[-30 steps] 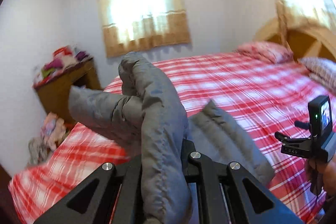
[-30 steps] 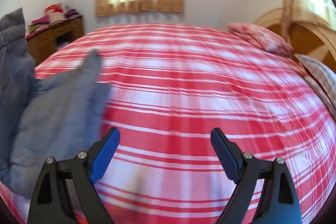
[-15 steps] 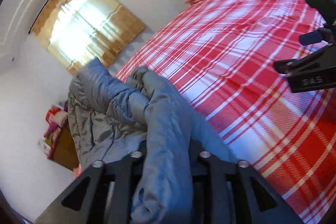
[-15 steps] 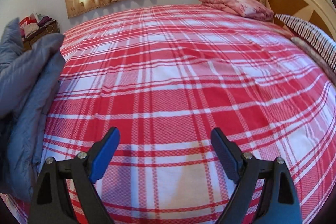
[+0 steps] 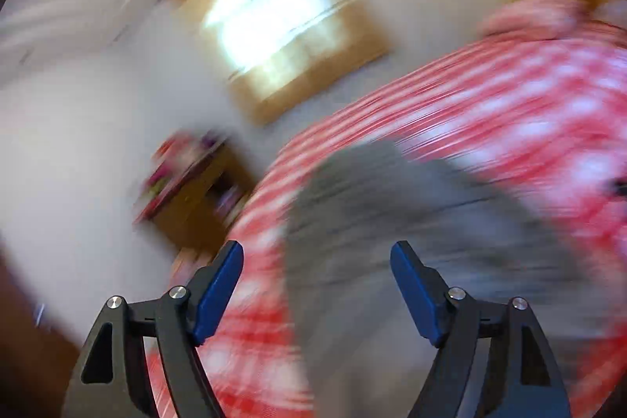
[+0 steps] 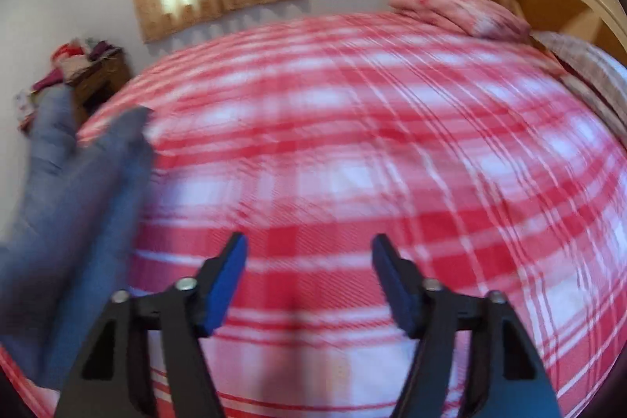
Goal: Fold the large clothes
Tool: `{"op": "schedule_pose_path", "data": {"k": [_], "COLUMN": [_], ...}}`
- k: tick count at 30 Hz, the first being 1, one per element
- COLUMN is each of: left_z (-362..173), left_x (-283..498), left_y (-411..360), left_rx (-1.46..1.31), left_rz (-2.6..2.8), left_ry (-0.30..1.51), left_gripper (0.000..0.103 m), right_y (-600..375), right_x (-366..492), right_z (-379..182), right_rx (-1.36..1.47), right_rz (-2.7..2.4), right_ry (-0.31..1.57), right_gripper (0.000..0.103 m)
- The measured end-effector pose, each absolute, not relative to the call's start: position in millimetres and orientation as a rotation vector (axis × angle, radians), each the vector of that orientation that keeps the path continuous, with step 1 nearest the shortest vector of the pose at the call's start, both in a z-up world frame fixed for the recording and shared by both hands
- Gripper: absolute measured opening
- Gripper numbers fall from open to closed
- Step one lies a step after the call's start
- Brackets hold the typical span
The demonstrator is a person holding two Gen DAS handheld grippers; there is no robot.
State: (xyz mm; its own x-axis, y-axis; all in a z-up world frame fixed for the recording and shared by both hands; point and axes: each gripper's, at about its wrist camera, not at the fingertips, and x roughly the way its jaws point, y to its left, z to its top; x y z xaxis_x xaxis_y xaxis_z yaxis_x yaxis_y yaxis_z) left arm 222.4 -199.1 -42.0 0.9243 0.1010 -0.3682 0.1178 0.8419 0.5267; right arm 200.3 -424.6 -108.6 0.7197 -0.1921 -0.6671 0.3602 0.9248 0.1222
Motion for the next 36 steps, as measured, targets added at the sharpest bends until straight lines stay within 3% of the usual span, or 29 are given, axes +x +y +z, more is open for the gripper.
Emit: {"op": "schedule_pose_path", "data": {"k": [5, 9, 14, 20, 36], "left_z": [-65, -81, -97, -100, -149], "left_x": [330, 351, 339, 330, 347], "left_y": [-125, -115, -163, -185, -206], "left_rx": [0.419, 0.304, 0.355, 0.323, 0.294], "left_rz": [0.299, 0.288, 0.182, 0.047, -0.032], "left_ry": [0.589, 0.676, 0.624, 0.586, 0.644], "left_gripper": [0.078, 0.078, 0.079, 0.079, 0.082], "right_y": [-362, -306, -274, -298, -318], "right_x": [257, 313, 349, 332, 325], "right_z": [-39, -21, -63, -126, -163], "right_rx": [0.163, 0.117, 0.090, 0.091, 0.146], "right_rz": [-0.232, -0.194, -0.227, -0.316, -0.343], "right_ry": [0.690, 0.737, 0.798, 0.801, 0.776], "right_gripper": [0.057, 0.053, 0.048, 0.043, 0.043]}}
